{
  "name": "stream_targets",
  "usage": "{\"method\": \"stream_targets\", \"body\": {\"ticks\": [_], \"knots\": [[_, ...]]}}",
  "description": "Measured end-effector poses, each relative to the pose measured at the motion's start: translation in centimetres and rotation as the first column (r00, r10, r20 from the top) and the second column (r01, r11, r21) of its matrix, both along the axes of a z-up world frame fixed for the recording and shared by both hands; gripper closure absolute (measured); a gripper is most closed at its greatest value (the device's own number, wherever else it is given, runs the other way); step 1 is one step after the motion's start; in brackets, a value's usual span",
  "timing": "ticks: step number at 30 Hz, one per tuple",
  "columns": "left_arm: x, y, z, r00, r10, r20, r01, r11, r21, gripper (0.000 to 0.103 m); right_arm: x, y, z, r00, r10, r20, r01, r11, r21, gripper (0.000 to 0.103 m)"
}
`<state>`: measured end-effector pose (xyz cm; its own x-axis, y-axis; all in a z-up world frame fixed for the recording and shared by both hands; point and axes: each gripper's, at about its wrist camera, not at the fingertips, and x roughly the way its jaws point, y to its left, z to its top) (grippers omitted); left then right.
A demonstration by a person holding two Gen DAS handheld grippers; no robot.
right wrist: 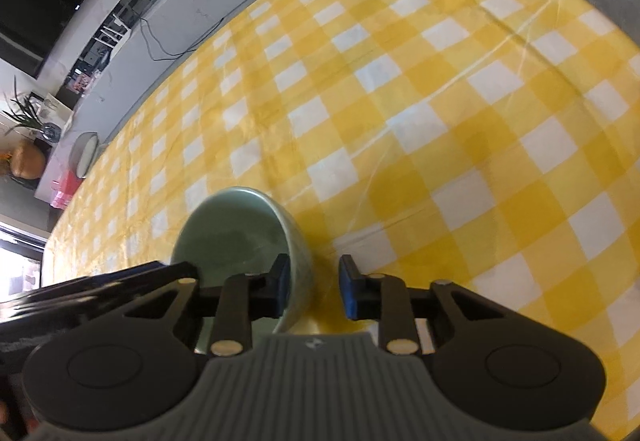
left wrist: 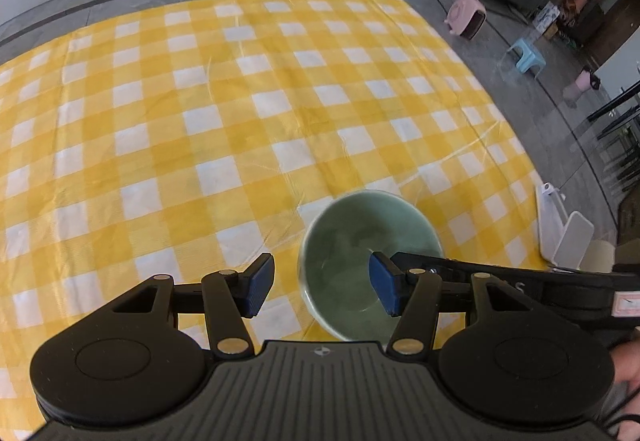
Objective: Organize plates and bowls
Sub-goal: 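Move the left tool to the pale green bowl and grip its rim, then lift the pale green bowl and carry it over the orange bowl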
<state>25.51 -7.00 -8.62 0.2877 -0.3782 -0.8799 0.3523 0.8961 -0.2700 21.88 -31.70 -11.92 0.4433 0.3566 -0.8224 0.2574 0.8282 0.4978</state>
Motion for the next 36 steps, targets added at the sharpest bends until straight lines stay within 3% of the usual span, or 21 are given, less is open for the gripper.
{"method": "stream_targets", "body": {"ticks": [3,15,24,36], "knots": [[0.6,-0.4,-0.7,0.999,-0.016,-0.031,0.016,1.000,0.008,0.041,0.0,0.2,0.0,1.000,0.012,0.010,-0.012,1.000,-0.003,0.087],[1.6,-1.0,-2.9,0.993,-0.012,-0.116,0.021,0.997,0.070,0.089,0.3,0.5,0.0,0.999,0.032,0.007,-0.032,0.999,-0.015,0.089],[1.7,-1.0,-2.6,0.994,0.013,-0.106,-0.007,0.998,0.063,0.093,0.5,0.9,-0.3,0.999,0.036,0.002,-0.036,0.999,-0.032,0.090],[1.9,-1.9,0.0,1.000,0.018,-0.014,-0.017,0.998,0.054,0.094,0.1,-0.4,0.3,0.999,-0.024,0.038,0.023,0.999,0.033,0.092]]}}
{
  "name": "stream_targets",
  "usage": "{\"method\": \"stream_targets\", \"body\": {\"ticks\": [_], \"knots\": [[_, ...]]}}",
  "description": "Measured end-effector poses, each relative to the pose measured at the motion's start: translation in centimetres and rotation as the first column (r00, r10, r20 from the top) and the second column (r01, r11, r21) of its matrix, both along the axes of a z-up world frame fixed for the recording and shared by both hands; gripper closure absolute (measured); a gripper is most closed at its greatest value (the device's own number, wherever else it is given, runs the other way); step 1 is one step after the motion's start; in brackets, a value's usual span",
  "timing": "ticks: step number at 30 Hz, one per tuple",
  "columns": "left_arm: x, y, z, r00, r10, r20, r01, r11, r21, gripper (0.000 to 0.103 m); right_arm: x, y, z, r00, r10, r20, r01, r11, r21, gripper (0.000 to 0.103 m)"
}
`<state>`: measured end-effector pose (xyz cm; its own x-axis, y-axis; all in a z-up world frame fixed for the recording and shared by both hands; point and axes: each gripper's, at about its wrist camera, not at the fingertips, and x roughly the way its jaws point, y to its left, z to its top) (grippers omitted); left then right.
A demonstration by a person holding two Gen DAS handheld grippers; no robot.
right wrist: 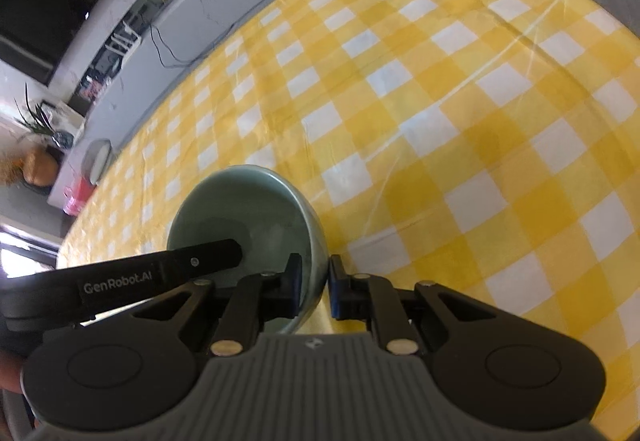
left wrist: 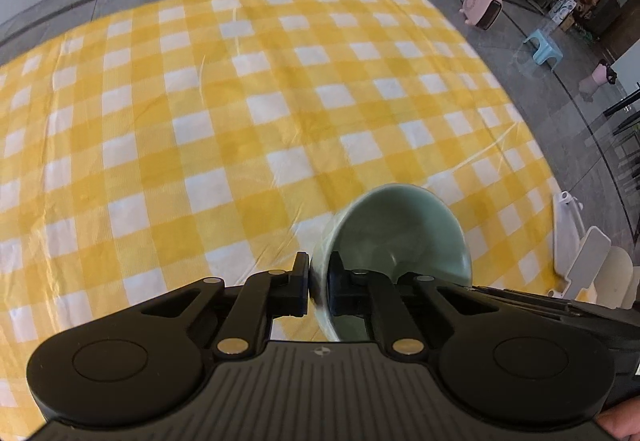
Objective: Organize plates and bowls
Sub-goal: 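Lift the pale green bowl and carry it over the orange bowl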
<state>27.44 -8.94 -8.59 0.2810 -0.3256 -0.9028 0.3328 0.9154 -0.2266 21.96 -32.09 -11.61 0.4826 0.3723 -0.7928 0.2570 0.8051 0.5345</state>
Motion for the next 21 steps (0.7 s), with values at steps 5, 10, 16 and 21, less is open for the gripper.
{"method": "stream_targets", "body": {"ticks": [5,10,16,21], "knots": [[-0.7,-0.4,1.7,0.999,-0.008,0.036,0.008,1.000,-0.012,0.094,-1.0,-0.5,1.3,0.999,-0.028,0.046,0.027,1.000,0.015,0.092],[-2.3,-0.7,4.4,0.995,-0.018,0.102,0.022,0.999,-0.034,0.094,-2.9,-0.9,3.7,0.991,-0.063,0.121,0.062,0.998,0.015,0.092],[-4.7,0.0,7.7,0.987,-0.009,0.163,0.017,0.999,-0.050,0.094,-4.8,-0.8,6.8,0.977,-0.067,0.200,0.060,0.997,0.041,0.092],[-6.9,1.4,9.5,0.983,0.034,0.179,-0.026,0.999,-0.048,0.093,-6.2,0.1,8.3,0.976,-0.031,0.217,0.015,0.997,0.076,0.092]]}}
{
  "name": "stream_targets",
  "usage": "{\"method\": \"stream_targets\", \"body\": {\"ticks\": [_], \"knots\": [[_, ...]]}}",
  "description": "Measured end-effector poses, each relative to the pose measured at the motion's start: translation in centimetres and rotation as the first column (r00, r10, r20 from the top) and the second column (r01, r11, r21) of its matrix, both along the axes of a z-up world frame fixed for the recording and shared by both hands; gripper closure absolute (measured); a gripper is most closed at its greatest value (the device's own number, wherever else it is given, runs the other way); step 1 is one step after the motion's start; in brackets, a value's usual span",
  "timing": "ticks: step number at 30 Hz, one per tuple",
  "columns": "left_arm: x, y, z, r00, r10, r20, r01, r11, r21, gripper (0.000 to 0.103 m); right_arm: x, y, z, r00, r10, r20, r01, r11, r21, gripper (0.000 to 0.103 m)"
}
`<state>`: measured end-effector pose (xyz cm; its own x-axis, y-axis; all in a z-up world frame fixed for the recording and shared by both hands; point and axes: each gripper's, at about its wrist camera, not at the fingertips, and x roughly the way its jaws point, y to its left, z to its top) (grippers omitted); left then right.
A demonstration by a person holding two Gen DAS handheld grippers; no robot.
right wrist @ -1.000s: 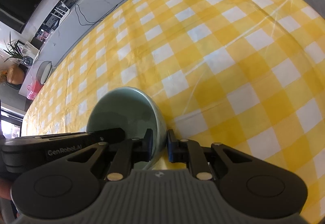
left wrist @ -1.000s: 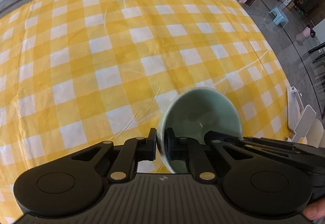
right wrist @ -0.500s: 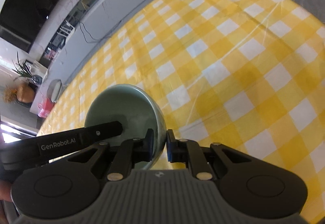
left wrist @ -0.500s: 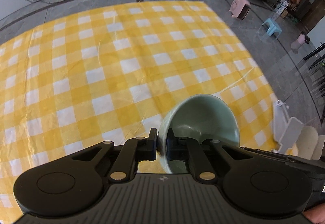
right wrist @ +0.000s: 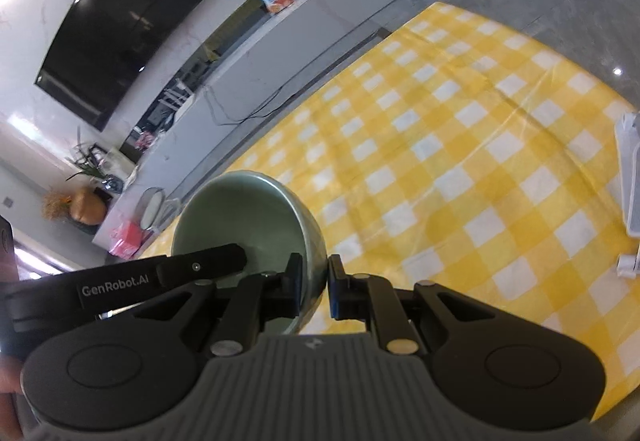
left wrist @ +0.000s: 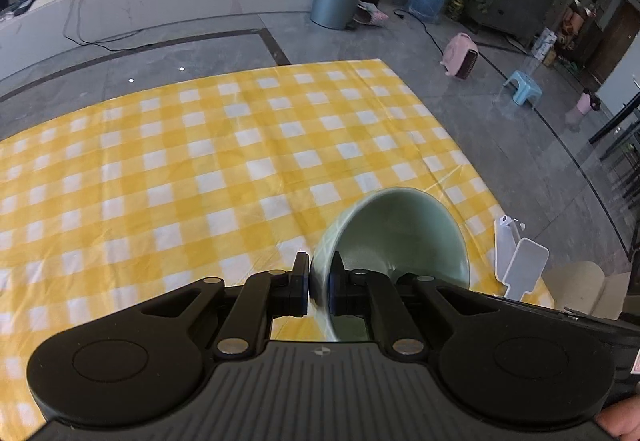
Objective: Organize plates and bowls
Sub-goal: 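Lift the pale green bowl and carry it over the orange bowl, then lower the green bowl into the orange bowl and open the left tool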
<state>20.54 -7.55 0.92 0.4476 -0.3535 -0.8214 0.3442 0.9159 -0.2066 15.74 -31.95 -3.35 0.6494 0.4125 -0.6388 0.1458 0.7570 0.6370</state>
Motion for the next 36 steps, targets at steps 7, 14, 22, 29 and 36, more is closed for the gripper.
{"method": "stream_targets", "body": {"ticks": [7,14,22,29,36], "knots": [[-3.9,2.1,0.7,0.998,0.059,-0.002,-0.059,0.998,-0.019,0.093,-3.3,1.9,1.0,0.998,0.055,0.008,-0.055,0.998,0.023,0.092],[-7.2,4.1,0.0,0.993,0.115,-0.027,-0.117,0.989,-0.096,0.093,-6.3,3.1,1.9,0.996,0.088,0.010,-0.087,0.996,-0.005,0.092],[-8.2,4.6,-2.6,0.984,0.150,-0.097,-0.165,0.971,-0.171,0.093,-8.2,3.7,1.5,0.997,0.079,-0.015,-0.079,0.995,-0.062,0.093],[-8.1,3.6,-5.0,0.977,0.150,-0.148,-0.171,0.975,-0.140,0.092,-8.0,3.3,-0.5,0.995,0.058,-0.076,-0.064,0.995,-0.076,0.094],[-8.1,2.9,-5.7,0.981,0.120,-0.152,-0.130,0.990,-0.058,0.092,-7.2,3.9,-1.8,0.991,0.078,-0.107,-0.092,0.986,-0.139,0.097]]}}
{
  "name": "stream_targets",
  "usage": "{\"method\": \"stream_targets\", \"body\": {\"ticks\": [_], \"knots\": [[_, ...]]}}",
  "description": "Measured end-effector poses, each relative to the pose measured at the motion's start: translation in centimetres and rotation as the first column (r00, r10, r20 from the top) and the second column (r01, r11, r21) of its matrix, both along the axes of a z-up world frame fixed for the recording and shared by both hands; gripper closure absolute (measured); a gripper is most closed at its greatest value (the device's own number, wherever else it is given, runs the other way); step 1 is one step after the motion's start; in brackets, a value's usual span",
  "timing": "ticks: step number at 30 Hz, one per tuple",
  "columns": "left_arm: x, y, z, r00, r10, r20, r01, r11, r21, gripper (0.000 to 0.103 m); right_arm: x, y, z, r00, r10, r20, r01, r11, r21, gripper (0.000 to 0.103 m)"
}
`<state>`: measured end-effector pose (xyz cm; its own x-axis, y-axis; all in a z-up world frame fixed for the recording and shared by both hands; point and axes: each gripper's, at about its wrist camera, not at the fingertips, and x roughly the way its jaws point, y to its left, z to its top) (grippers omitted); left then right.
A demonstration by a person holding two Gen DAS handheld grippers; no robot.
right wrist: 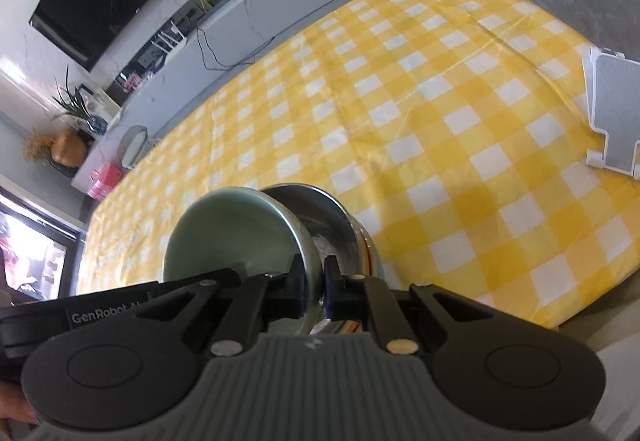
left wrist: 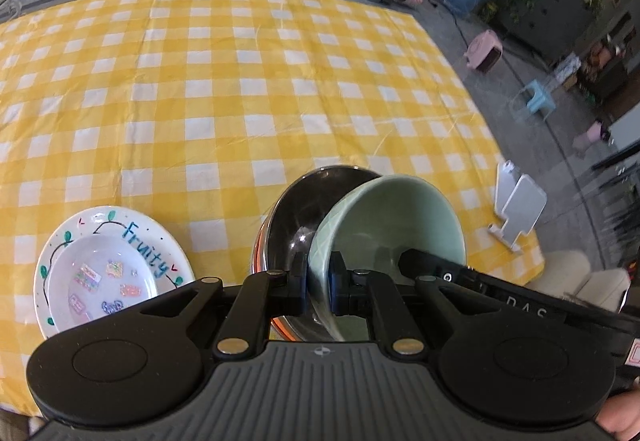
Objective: Organize plates and bowls
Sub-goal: 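Lower the green bowl into the orange bowl and open the left tool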
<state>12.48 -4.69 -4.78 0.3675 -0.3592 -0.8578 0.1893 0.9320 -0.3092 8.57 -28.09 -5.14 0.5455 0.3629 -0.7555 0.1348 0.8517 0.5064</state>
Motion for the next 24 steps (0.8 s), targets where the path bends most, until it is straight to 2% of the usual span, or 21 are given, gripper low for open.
{"method": "stream_targets", "body": {"ticks": [10,19,24], "knots": [[0.6,-1.3,-0.5,0.997,-0.075,-0.010,0.076,0.993,0.094,0.092,0.7,0.7,-0.2,0.999,0.036,-0.003,-0.036,0.994,-0.105,0.098],[1.0,-0.9,0.0,0.998,-0.070,-0.005,0.071,0.993,0.089,0.092,1.4,1.6,0.0,0.997,0.071,-0.001,-0.070,0.978,-0.195,0.098],[1.0,0.0,0.8,0.999,-0.044,0.015,0.043,0.997,0.070,0.092,1.8,2.7,0.2,0.992,0.124,-0.003,-0.120,0.954,-0.275,0.095]]}}
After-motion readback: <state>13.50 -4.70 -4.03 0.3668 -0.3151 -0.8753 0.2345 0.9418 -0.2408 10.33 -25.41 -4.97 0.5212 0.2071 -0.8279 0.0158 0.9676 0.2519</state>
